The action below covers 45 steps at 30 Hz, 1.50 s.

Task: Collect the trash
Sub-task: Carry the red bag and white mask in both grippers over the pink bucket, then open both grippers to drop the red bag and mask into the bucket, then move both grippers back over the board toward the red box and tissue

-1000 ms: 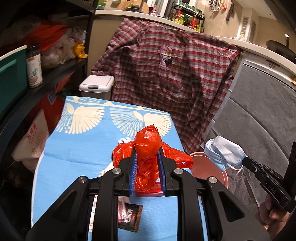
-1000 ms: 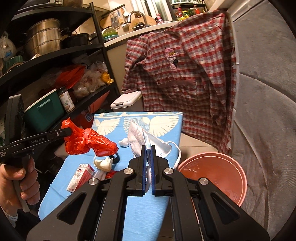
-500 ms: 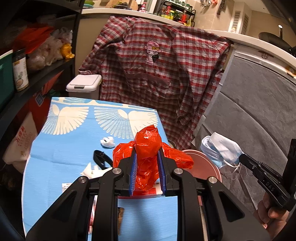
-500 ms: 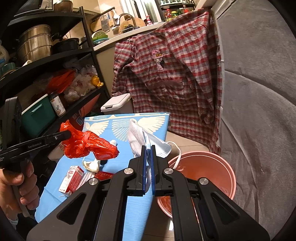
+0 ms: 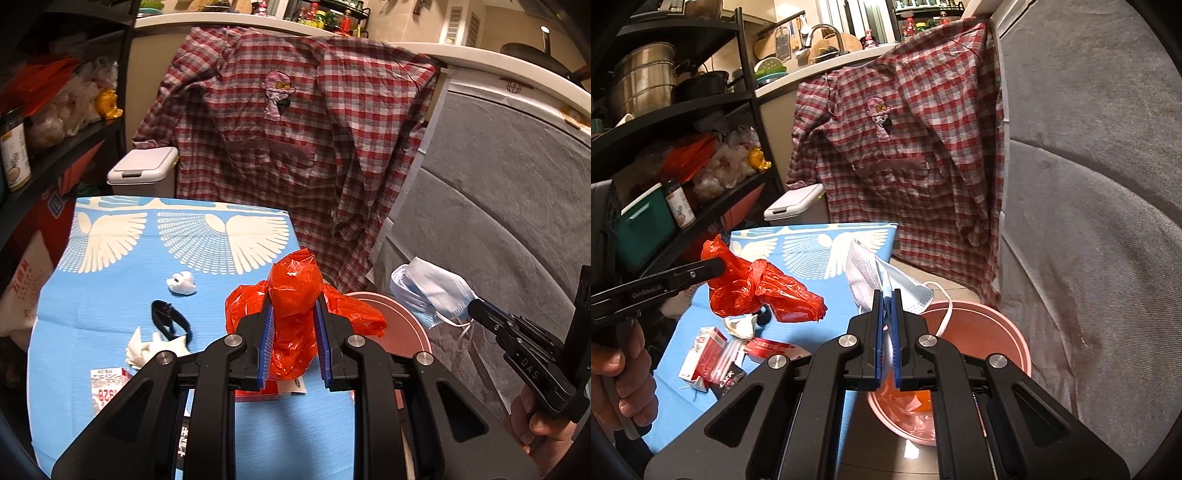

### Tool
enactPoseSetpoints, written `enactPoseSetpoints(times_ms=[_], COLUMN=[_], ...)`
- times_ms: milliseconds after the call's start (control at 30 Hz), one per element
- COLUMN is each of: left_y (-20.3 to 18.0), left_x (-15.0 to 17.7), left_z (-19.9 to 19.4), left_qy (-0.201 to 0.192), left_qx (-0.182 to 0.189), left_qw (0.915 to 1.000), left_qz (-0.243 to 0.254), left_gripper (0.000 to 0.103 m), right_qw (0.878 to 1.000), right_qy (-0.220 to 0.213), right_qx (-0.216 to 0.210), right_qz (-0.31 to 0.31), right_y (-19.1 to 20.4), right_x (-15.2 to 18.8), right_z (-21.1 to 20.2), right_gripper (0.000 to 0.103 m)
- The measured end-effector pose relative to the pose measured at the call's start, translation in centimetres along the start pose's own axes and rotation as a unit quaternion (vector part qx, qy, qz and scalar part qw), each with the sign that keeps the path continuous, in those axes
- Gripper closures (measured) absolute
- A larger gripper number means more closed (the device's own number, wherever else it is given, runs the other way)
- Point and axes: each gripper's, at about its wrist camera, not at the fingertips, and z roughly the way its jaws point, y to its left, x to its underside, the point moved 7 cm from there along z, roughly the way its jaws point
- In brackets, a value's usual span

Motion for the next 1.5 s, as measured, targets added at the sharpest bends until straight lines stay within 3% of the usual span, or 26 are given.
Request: enactPoseSetpoints(times_ms=[467, 1067, 1167, 1233, 1300, 1367, 1500], left_y=[-3.5, -8.5, -9.1, -9.6, -9.9, -9.9, -9.8], left_x=[0.8, 2.2, 2.3, 2.5, 2.5, 2.4, 2.1], left_z=[2.4, 7.8, 8.6, 9.0, 9.1, 9.1, 8.8], left_qy=[0.014, 0.053, 0.061, 0.064, 0.063, 0.063, 0.061], left_qx=[0.02, 0.031, 0.038, 0.039, 0.039, 0.042, 0.045], left_qw=[0.9994, 0.9964, 0.9957, 0.9952, 0.9951, 0.9953, 0.9955], left_qz=[0.026, 0.059, 0.058, 0.062, 0.065, 0.061, 0.057], left_gripper=[0.083, 0.082, 0.081, 0.075, 0.065, 0.061, 0.061], right_qw=[0.998, 0.995, 0.994, 0.994, 0.994, 0.994, 0.994], right_qy=[0.006, 0.036, 0.044, 0.048, 0.051, 0.05, 0.048], right_qx=[0.062, 0.097, 0.1, 0.099, 0.099, 0.1, 0.099], right_qz=[-0.012, -0.004, 0.002, 0.008, 0.015, 0.018, 0.018], right_y=[-2.6, -5.4, -6.0, -6.3, -6.6, -6.6, -6.6], right_x=[0.4, 1.6, 1.7, 1.8, 2.0, 2.0, 2.0], right_z=[0.6, 2.7, 3.1, 3.3, 3.4, 3.4, 3.3], right_gripper=[0.098, 0.098, 0.094, 0.091, 0.073, 0.064, 0.063])
